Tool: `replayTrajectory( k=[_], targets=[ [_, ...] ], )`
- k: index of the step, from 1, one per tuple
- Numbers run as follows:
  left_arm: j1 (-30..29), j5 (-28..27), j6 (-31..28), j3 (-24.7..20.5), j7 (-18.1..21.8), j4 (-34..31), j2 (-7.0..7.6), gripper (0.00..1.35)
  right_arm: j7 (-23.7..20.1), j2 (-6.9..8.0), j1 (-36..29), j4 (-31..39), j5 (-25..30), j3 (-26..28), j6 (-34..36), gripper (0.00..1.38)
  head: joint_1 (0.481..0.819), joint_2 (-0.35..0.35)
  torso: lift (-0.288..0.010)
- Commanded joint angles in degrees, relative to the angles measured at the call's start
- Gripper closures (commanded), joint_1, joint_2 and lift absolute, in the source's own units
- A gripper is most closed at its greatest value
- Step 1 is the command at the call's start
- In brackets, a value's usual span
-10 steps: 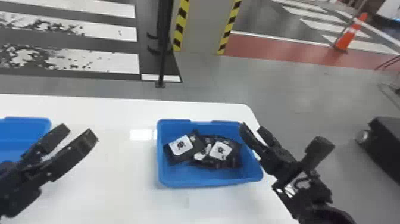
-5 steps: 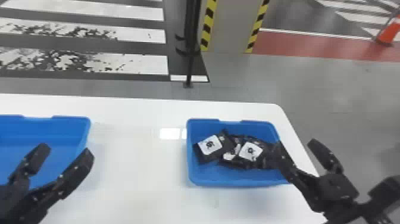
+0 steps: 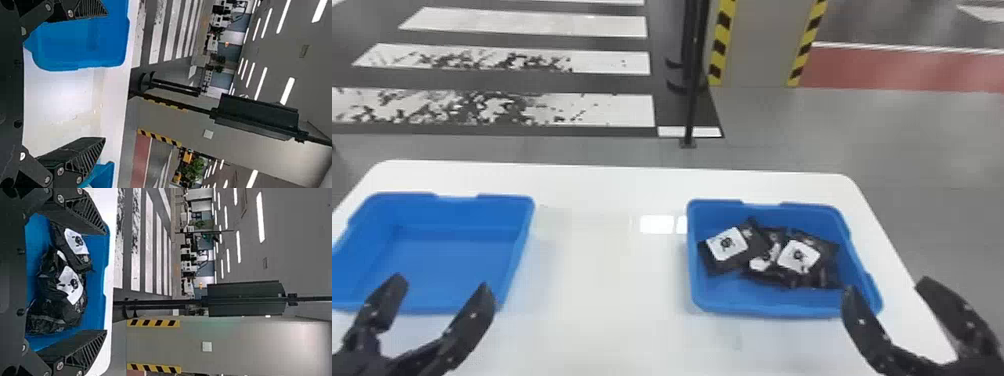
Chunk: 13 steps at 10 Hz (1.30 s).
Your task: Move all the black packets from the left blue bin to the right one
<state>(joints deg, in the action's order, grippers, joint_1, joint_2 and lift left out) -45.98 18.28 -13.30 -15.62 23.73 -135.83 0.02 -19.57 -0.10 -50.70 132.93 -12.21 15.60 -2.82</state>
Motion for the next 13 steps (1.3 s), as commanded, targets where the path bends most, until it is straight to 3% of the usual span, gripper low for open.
replayTrajectory(
  k=[1,13],
  targets=[
    [-0.14,-1.14,0.93,0.08,-0.17,0.06,-0.17,0.21,0.06,0.15,0.35,0.03,0.33,-0.51,-0.42,0.14,0.695,-0.057,-0.144],
    [3.38,-4.8,5.29,-1.86,-0.53,1.61,-0.17,0.21,0.32,-0.7,3.17,0.17,-1.04,-1.2,-3.65,0.14,0.695,0.011,-0.144]
  ],
)
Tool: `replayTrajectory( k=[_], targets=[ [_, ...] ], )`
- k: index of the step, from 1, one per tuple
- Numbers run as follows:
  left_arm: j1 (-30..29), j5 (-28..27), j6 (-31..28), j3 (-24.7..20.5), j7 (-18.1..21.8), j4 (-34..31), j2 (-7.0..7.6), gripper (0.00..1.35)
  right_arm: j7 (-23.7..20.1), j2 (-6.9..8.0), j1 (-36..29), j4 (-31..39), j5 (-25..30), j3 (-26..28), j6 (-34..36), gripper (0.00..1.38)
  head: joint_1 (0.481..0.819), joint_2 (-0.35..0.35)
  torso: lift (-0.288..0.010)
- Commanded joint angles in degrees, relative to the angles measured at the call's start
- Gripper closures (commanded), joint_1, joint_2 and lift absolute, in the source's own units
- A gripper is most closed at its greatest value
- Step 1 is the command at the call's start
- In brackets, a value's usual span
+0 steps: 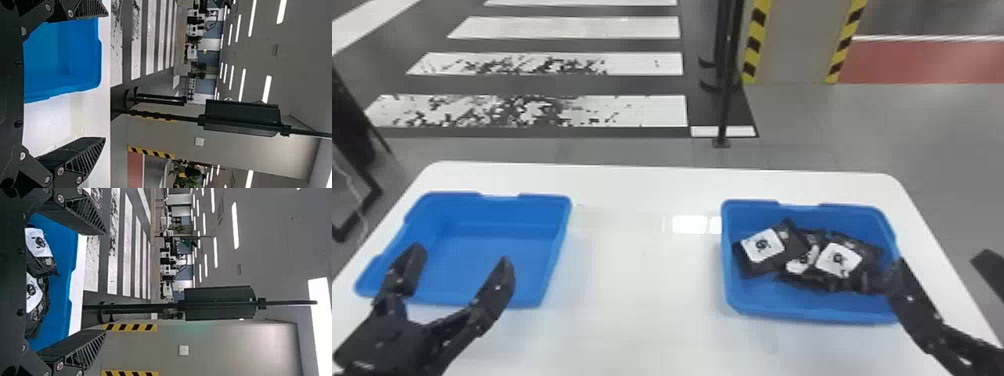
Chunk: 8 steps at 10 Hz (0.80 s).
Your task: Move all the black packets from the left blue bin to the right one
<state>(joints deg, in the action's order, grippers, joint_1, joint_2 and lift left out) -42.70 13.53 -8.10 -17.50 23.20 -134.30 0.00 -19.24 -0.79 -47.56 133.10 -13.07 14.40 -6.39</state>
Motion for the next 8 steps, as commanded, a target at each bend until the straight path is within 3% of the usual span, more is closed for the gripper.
replayTrajectory(
  k=[1,8],
  targets=[
    [0.09,0.07,0.51,0.02,0.0,-0.06,-0.15,0.21,0.0,0.0,0.03,0.0,-0.18,0.0,-0.09,0.14,0.695,0.01,-0.144],
    [-0.05,0.53,1.35,-0.09,-0.17,-0.06,-0.15,0.21,0.0,0.0,0.31,-0.28,0.05,-0.11,-0.51,0.13,0.695,0.012,-0.144]
  ],
)
